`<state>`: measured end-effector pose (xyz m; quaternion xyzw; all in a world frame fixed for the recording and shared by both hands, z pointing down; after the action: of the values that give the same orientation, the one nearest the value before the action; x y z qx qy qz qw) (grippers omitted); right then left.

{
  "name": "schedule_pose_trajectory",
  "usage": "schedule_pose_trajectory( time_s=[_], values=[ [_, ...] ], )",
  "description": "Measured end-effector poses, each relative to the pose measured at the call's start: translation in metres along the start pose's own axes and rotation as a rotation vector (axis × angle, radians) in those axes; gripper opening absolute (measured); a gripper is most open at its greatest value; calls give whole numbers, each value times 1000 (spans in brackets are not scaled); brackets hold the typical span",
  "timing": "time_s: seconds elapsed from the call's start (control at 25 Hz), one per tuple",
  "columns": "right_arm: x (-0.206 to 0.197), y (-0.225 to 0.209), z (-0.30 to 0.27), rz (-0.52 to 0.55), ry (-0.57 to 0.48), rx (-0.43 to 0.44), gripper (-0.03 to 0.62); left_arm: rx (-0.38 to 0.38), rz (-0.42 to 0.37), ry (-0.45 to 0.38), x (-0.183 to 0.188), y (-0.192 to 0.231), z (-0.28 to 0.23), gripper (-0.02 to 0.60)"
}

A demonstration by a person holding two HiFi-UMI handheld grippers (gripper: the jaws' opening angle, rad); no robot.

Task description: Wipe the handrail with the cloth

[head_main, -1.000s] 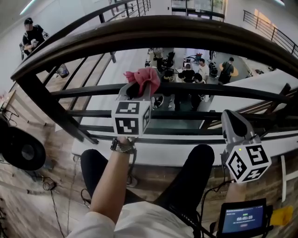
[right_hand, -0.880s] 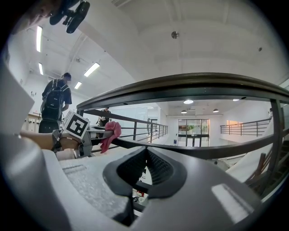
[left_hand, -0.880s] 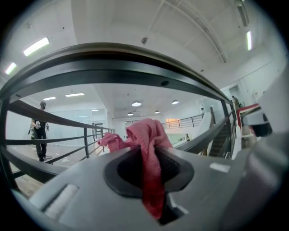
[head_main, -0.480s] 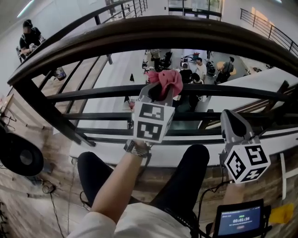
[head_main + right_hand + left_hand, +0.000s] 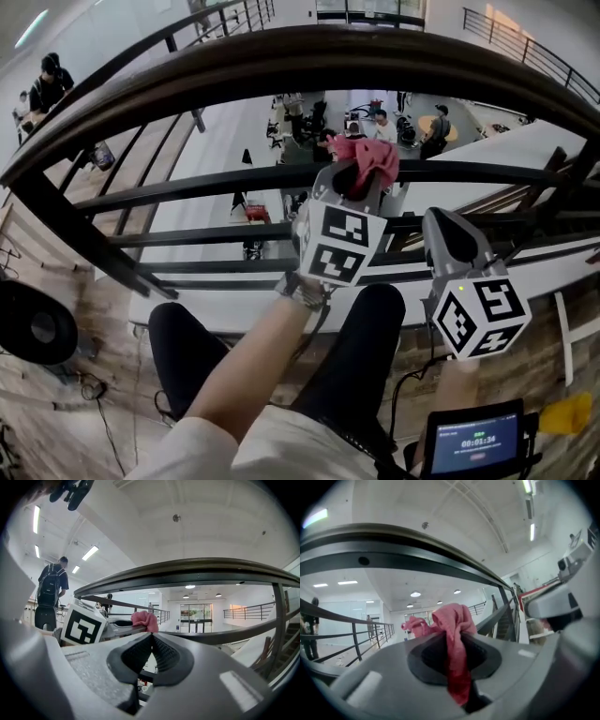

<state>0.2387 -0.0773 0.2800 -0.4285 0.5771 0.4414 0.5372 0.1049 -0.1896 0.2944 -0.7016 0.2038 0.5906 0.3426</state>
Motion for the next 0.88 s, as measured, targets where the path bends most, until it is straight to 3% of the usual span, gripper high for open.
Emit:
schedule_pose_trajectory(
  time_s=[0.2, 0.44, 0.88],
  values=[
    [-2, -1, -1, -1, 11, -9, 3, -58, -112, 6, -9, -45, -24, 74],
    [-7, -14, 1, -21, 29, -28, 3, -29, -60, -47, -17, -51, -28, 72],
    [-12, -17, 0, -14, 61, -23, 3, 22, -60, -78, -15, -24, 1, 72]
  ],
)
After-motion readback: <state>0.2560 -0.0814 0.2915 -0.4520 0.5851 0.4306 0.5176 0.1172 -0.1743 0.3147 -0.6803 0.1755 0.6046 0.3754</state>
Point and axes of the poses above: the fingertips, and each gripper's own axes: z backward along the fingers, y to its left, x out of its top, the point moved 8 cm from there along z, backward along the fingers, and after that the axes turned 5 degrees about -x, right-handed, at the moved point
